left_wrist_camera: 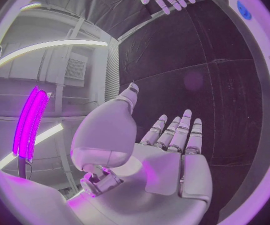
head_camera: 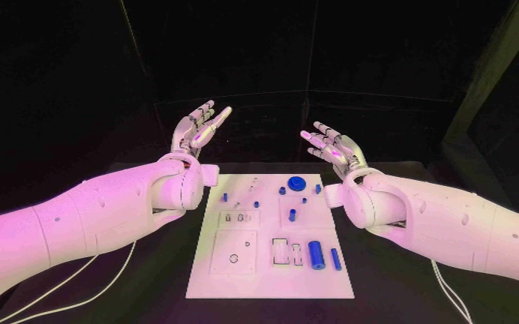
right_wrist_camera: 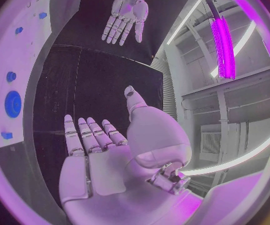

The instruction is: Assemble the parts on the task board

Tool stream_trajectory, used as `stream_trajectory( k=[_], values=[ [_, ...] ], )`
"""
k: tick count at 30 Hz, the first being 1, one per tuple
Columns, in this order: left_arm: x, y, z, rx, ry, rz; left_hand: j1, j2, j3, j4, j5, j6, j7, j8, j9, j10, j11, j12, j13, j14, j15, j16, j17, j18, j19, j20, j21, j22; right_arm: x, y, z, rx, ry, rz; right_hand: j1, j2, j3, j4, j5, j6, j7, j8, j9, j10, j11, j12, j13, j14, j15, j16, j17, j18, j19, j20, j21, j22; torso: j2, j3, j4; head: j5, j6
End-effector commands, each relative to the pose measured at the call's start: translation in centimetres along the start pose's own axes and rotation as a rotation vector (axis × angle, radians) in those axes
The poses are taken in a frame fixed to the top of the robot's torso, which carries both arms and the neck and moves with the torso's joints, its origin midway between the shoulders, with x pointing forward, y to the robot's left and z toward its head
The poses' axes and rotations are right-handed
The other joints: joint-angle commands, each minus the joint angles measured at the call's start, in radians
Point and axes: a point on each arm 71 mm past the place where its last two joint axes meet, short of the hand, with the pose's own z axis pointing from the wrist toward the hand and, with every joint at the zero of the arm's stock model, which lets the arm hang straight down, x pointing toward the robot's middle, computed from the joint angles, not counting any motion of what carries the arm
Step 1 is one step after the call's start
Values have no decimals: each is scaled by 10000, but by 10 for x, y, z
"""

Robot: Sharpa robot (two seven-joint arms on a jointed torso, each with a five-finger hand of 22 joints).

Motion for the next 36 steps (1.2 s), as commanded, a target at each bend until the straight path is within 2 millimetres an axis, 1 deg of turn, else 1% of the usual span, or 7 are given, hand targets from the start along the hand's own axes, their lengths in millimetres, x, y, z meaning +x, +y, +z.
stream_trajectory(
  k=[1, 5, 10, 11, 12, 14, 36],
  values=[
    [3, -6, 3, 630, 548, -572, 505, 13, 88, 92, 68, 344, 1143, 107, 47, 353, 162, 76, 46, 611, 125, 123, 80, 160, 274, 154, 139, 62, 13, 1, 6, 140, 2190, -310, 1678, -29, 269, -1031, -273, 3540, 1322, 843, 433, 4713, -6, 1040, 375, 4797, -119, 1061, 376, 695, 3498, 71, 1656, 748, -7, -2, 3, -1, 2],
    [3, -6, 3, 631, 549, -572, 601, 56, 122, 96, 85, 841, 1304, 200, 104, 1242, 424, 239, 140, 2017, 225, 469, 272, 86, 831, 147, 322, 159, 15, 1, 10, 214, 2680, -487, 1924, -20, 389, -1342, -277, 5592, 1081, 1287, 597, 5782, -311, 1251, 324, 6015, -475, 1334, 374, 962, 4292, 1, 2116, 881, -7, -2, 3, -1, 2],
    [3, -6, 3, 631, 549, -572, 909, 135, 128, -87, 96, 3089, 1372, 694, 349, 4904, 243, 1077, 476, 4145, -120, 1303, 575, 382, 3708, 111, 1299, 647, 16, 1, 13, 276, 3014, -619, 1902, 31, 605, -1807, -184, 6723, 826, 1317, 483, 6950, -624, 1097, 230, 7353, -891, 1438, 360, 967, 5172, -392, 2703, 1060, -7, -2, 3, -1, 2],
    [-14, -8, -2, 705, 940, -714, 965, 158, 117, -132, 86, 3880, 1327, 887, 434, 5413, 147, 1257, 512, 4532, -246, 1459, 623, 516, 4572, 106, 1622, 791, -23, 21, 24, -1702, 1872, -5084, 1885, 42, 650, -1879, -182, 6836, 810, 1296, 457, 7104, -677, 1050, 233, 7552, -952, 1453, 374, 975, 5292, -462, 2810, 1102, -7, -2, 3, -1, 2],
    [-14, -9, -3, 742, 1024, -694, 1023, 176, 100, -183, 69, 4559, 1258, 1045, 492, 5773, 40, 1377, 520, 4877, -359, 1574, 654, 628, 4991, 100, 1807, 851, -24, 24, 25, -1807, 1892, -5369, 1873, 43, 699, -1932, -160, 6948, 784, 1274, 433, 7281, -725, 1010, 236, 7769, -1024, 1478, 395, 973, 5421, -536, 2936, 1156, 332, 16, -14, -130, 75],
    [-14, -10, -5, 791, 1184, -669, 1135, 206, 76, -281, 60, 5263, 1154, 1213, 529, 6306, -100, 1516, 519, 5389, -505, 1712, 701, 702, 5429, 29, 1981, 882, -26, 29, 27, -1989, 1977, -5948, 1894, -1, 806, -1961, -93, 7178, 726, 1240, 400, 7629, -834, 940, 241, 8195, -1160, 1533, 447, 972, 5651, -691, 3209, 1284, 407, 20, -28, -121, 93],
    [-3, -22, -43, 683, 2791, -1346, 1490, 323, 21, -677, 85, 6100, 851, 1151, 344, 7429, -443, 1288, 379, 6796, -936, 1743, 1051, 693, 6779, -366, 2293, 777, -6, 44, 45, -1859, 3585, -12676, 1647, -838, 1630, -1925, -92, 8095, 313, 438, 350, 8748, -1434, 162, 278, 11960, -2167, 4039, 2688, 955, 7123, -1783, 7495, 3783, 1302, -115, 273, -377, 348]
  ],
)
